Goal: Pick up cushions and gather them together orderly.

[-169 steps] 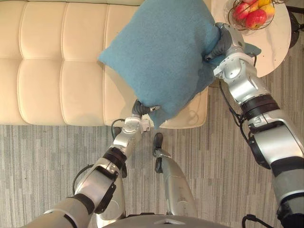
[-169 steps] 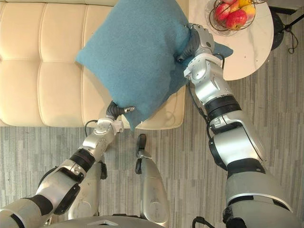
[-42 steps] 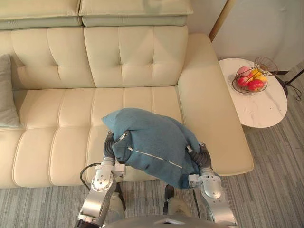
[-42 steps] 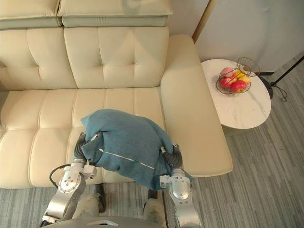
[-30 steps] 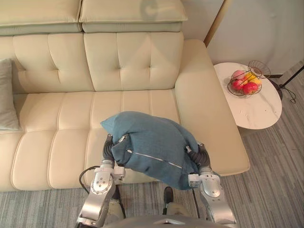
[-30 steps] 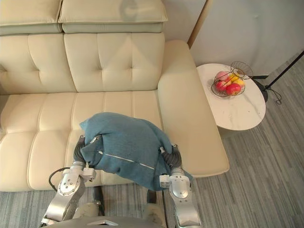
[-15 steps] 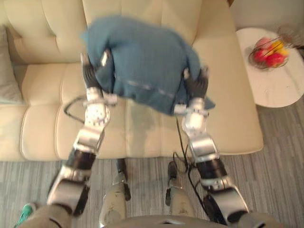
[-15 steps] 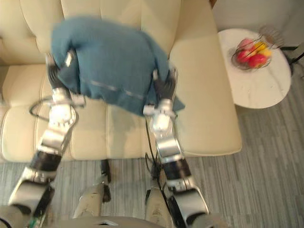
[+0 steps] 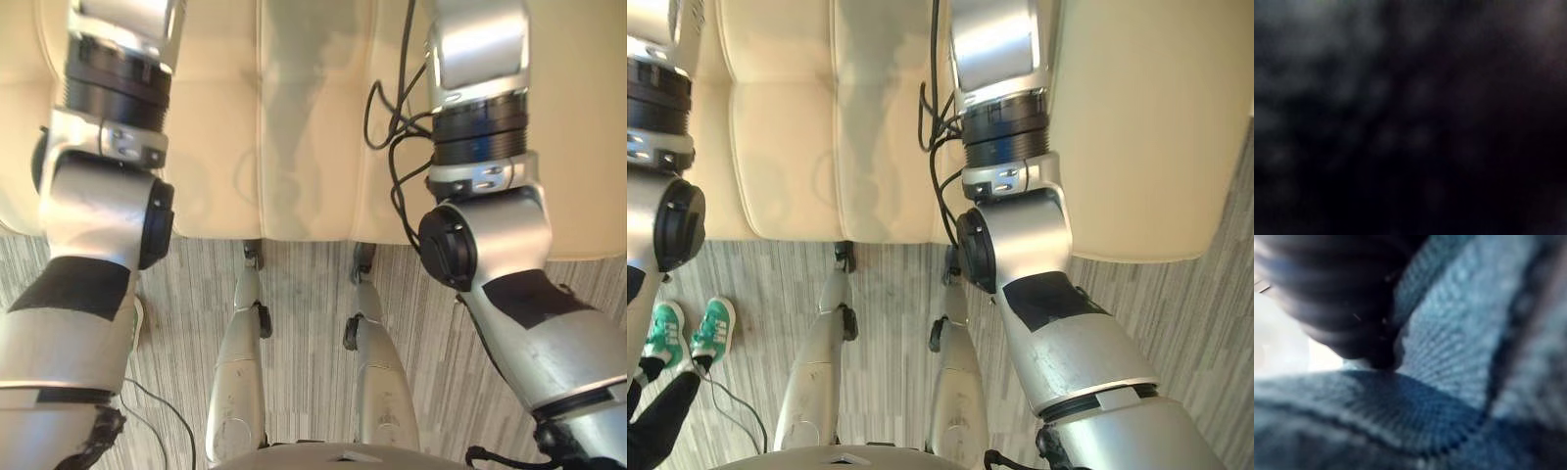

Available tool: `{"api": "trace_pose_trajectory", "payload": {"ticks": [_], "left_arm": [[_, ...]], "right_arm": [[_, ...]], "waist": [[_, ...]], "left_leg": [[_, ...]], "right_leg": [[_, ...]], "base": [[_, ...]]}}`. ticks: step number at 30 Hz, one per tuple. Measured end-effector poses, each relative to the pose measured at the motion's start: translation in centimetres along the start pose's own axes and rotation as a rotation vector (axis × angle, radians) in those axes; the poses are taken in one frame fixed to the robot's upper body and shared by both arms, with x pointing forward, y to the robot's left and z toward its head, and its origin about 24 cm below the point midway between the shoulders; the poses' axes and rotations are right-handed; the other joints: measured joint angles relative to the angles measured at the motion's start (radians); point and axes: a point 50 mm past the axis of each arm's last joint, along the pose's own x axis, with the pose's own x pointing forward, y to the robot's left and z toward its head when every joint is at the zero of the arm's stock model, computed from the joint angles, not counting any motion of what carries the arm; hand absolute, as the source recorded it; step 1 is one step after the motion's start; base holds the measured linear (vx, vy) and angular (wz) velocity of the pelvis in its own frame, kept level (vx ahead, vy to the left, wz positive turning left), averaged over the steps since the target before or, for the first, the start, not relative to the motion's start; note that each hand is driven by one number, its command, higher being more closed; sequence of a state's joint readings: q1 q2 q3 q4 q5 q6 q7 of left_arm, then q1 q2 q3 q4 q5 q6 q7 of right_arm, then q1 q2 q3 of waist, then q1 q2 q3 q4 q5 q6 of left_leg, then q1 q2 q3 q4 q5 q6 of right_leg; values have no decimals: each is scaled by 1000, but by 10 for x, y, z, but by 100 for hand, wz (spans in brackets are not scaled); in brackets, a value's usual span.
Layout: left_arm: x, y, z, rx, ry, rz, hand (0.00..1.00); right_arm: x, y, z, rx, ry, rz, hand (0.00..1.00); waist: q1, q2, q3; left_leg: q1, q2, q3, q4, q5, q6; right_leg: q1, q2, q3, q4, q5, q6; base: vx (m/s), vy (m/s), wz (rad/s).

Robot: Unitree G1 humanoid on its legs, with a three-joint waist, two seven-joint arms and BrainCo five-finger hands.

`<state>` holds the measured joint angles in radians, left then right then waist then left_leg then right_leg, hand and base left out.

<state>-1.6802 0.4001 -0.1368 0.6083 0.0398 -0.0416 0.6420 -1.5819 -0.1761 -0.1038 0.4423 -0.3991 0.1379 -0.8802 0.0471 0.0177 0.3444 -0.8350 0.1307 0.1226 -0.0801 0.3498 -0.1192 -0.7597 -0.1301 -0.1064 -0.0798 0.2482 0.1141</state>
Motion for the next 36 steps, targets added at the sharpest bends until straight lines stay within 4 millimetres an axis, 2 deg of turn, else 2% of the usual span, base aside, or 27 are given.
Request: {"api": "trace_pose_trajectory", "payload": {"ticks": [2,3,6,9,10,11,12,13,14,15,16,18,21,23,26,28,29,31,34,35,36], "left_arm": [[-1,0,-3,-8,31,12,0],[-2,-1,-4,-16,43,14,0],[-12,4,-24,-15,108,10,0],[-37,16,-65,13,237,-4,0],[-41,17,-71,15,260,-3,0],[-55,23,-88,18,327,-2,0],[-68,28,-103,19,388,10,0],[-82,35,-118,31,453,23,0],[-88,40,-126,43,482,30,0],[-101,46,-137,46,535,44,0],[-115,49,-147,39,590,52,0],[-131,56,-158,53,639,42,0],[-146,62,-165,62,667,30,0],[-165,72,-174,66,713,21,0],[-179,79,-181,82,751,8,0],[-188,84,-182,80,758,-7,0],[-190,85,-182,76,759,-13,0],[-200,93,-182,79,766,-16,0],[-221,113,-183,100,779,-31,0],[-235,127,-182,123,781,-42,0],[-246,138,-181,137,796,-42,0]], "right_arm": [[-1,-2,0,6,4,-23,0],[-1,-5,0,17,9,-34,0],[-13,-8,-14,3,40,-11,0],[-39,-13,-45,-45,115,85,0],[-44,-14,-50,-53,129,102,0],[-55,-16,-63,-73,173,142,0],[-65,-17,-72,-89,201,181,0],[-75,-19,-81,-116,217,218,0],[-80,-20,-85,-126,223,243,0],[-85,-23,-91,-139,237,260,0],[-86,-31,-95,-133,248,255,0],[-90,-37,-99,-107,265,269,0],[-98,-45,-108,-68,317,277,0],[-106,-55,-121,-36,383,295,0],[-107,-68,-123,-4,386,297,0],[-101,-90,-124,7,357,276,0],[-100,-95,-125,8,356,273,0],[-103,-116,-133,-21,367,273,0],[-121,-146,-143,-73,407,311,0],[-134,-162,-146,-102,430,347,0],[-141,-172,-146,-121,443,370,0]], "waist": [[-2,-1,1],[1,0,3],[6,-1,13],[6,-1,13],[7,-1,13],[7,-1,13],[9,0,14],[9,-1,15],[6,-1,19],[1,1,36],[2,0,50],[-1,0,54],[-4,0,55],[-4,-1,55],[-4,-1,55],[-12,-1,55],[-11,-1,55],[-13,-1,55],[-14,-1,55],[-11,-2,54],[-9,-2,51]], "left_leg": [[-41,-3,-5,0,26,-38],[-53,-2,-9,0,34,-43],[-73,6,-9,0,39,-37],[-106,12,-10,0,39,-37],[-114,14,-10,0,39,-37],[-138,20,-11,0,38,-38],[-151,25,-10,0,18,-56],[-157,33,-11,0,-29,-55],[-160,32,-9,0,-28,-38],[-159,28,-8,0,-28,-38],[-156,24,-5,0,-20,-29],[-149,20,3,0,-12,-20],[-120,14,16,0,-5,-22],[-76,10,25,0,-5,-22],[-43,21,35,0,-5,-22],[-17,29,31,0,-5,-22],[-10,31,30,0,-5,-22],[33,37,30,0,-5,-22],[113,40,31,0,-9,-24],[166,45,39,0,-43,-12],[190,49,42,0,-50,-13]], "right_leg": [[-30,-4,-10,0,0,0],[-39,-3,-13,0,0,0],[-57,3,-15,0,-2,-3],[-90,9,-14,0,-3,-3],[-97,12,-15,0,-3,-3],[-124,18,-18,10,-3,-3],[-146,22,-14,23,-7,1],[-162,28,-10,37,-9,3],[-168,28,-8,45,-10,5],[-177,22,-7,69,-19,9],[-195,14,-1,112,-42,11],[-225,3,9,190,-88,12],[-237,-8,19,268,-135,9],[-231,-10,36,337,-176,5],[-217,-2,42,365,-191,-4],[-202,7,39,394,-206,-11],[-197,8,39,400,-208,-12],[-163,13,38,417,-219,-16],[-95,16,39,443,-241,-23],[-53,23,42,455,-256,-24],[-29,26,41,453,-258,-24]], "base": [[38,38,11],[38,29,11],[16,19,0],[7,42,-5],[-15,54,-9],[-25,71,-12],[-25,65,-24],[-16,57,-23],[-8,67,-14],[-4,99,3],[-3,83,6],[3,57,8],[-4,11,11],[-23,-49,4],[-27,-88,-8],[-44,-112,0],[-52,-123,2],[-57,-149,2],[-31,-130,2],[-14,-123,-4],[-12,-131,-8]]}}
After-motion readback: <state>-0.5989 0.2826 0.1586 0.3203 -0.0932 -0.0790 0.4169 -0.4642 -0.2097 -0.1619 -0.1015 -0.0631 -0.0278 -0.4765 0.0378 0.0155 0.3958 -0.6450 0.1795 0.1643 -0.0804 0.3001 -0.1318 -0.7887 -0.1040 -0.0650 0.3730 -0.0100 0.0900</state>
